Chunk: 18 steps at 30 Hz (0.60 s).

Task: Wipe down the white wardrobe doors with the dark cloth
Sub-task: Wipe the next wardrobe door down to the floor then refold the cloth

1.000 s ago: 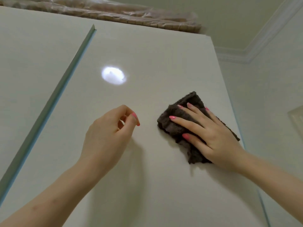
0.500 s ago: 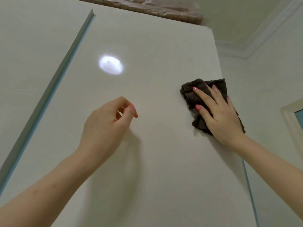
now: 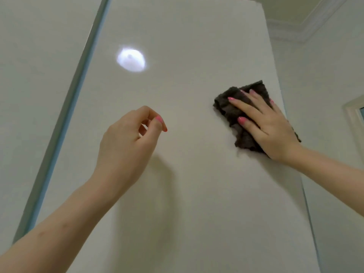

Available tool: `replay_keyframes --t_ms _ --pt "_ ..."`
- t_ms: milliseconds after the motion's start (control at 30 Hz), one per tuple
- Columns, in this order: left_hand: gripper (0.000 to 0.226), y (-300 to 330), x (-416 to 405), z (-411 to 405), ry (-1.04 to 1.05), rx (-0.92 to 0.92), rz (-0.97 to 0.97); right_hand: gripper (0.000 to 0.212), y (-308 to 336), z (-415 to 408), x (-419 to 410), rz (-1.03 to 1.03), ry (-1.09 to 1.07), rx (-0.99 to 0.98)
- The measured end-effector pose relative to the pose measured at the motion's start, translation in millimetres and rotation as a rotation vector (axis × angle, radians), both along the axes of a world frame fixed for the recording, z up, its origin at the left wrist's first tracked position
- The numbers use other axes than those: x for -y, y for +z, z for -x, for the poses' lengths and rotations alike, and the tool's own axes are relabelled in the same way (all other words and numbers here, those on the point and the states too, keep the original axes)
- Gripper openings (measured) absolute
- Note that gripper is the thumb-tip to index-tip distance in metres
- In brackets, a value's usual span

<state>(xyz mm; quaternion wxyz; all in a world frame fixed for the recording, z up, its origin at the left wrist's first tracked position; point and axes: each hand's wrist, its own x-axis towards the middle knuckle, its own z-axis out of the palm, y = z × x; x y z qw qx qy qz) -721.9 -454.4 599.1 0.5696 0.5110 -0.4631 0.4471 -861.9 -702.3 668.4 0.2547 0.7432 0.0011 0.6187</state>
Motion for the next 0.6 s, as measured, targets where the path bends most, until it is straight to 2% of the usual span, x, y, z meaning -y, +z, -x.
replay_keyframes --t_ms 100,167,300,367,467,600 --pt "0.023 -2.3 -12.2 -3.2 0.000 0.013 -0.011 0.047 -3.1 -21.7 -22.0 -0.193 0.060 0.175" --pt "0.022 -2.7 -20.6 -8.5 -0.032 0.005 0.021 0.048 -35.2 -38.2 -38.5 -0.075 0.026 0.169" --pt "0.022 -10.0 -30.7 -19.0 -0.022 0.005 0.001 0.042 -117.1 -50.7 -65.8 0.423 -0.070 -0.260" --pt "0.022 -12.8 -33.3 -24.5 0.040 0.019 -0.051 0.041 -115.2 -49.1 -73.4 0.495 -0.067 -0.404" --pt "0.022 -9.9 -38.4 -30.6 0.014 -0.008 -0.057 0.042 -77.0 -54.1 -77.4 0.415 -0.057 -0.386" --pt "0.023 -6.9 -48.2 -35.5 -0.012 -0.008 -0.075 0.044 -11.5 -67.9 -83.1 0.191 -0.033 -0.162"
